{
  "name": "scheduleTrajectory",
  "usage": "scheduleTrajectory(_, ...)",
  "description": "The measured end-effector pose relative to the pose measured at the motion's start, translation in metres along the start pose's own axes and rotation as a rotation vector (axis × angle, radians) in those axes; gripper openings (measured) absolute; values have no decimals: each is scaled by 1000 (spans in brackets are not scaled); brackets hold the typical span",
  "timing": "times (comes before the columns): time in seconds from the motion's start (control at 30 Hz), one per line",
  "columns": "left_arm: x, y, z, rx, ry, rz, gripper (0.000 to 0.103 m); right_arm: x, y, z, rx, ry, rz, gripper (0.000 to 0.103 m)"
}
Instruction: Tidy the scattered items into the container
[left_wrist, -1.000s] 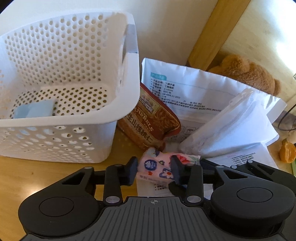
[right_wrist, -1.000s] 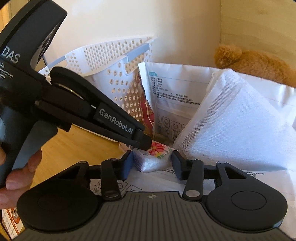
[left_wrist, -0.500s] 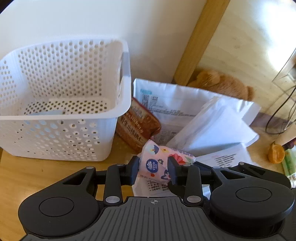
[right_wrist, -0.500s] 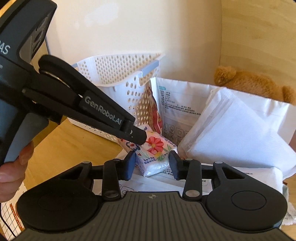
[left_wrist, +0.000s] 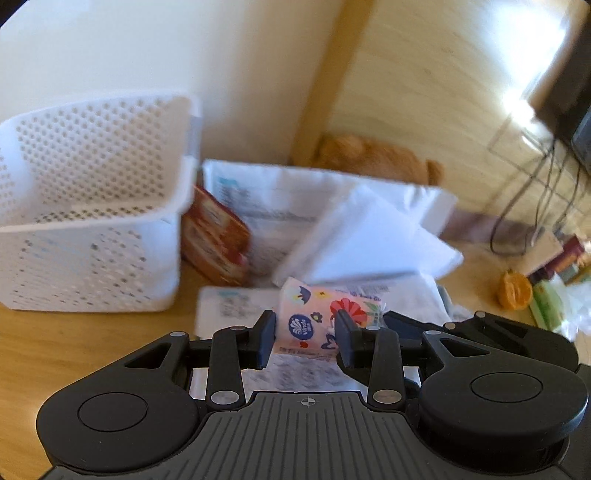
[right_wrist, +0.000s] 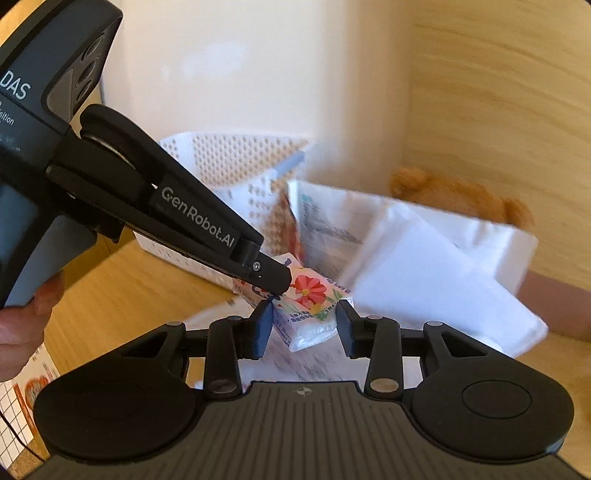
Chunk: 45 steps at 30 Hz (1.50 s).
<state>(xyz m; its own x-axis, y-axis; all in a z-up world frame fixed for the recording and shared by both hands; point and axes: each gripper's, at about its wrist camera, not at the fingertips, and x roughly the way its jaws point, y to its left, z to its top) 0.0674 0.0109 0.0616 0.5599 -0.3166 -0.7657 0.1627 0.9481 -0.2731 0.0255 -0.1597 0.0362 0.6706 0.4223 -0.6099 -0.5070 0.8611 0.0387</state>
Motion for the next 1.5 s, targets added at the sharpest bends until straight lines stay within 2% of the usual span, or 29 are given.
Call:
scheduleTrajectory(0.23,22,-12,-13,29,59,-4,101,1,-7,-25,32,46,-17,45)
scheduleTrajectory(0.5,28,-13,-19,20,73,10,101,9,-1,-26,56,62,-16,57)
scheduleTrajectory(0.57,29,-13,-19,19,76,7,103,16,-2,-26,59,64,-10,63)
scheduleTrajectory(0.83,30,-15,-21,34,75,22,103,20,2,-26,47,56,-16,61)
scheduleTrajectory(1.0,27,-23,-23,81,61,52,103,18,3,-24,42,51,-20,60)
scheduleTrajectory(1.2,21,-25,-22,93,46,48,103,12,1,-21,74,47,-8,60)
scheduleTrajectory(1.5,9,-28,-19,122,10,54,103,5,5,-14,54,21,-14,59)
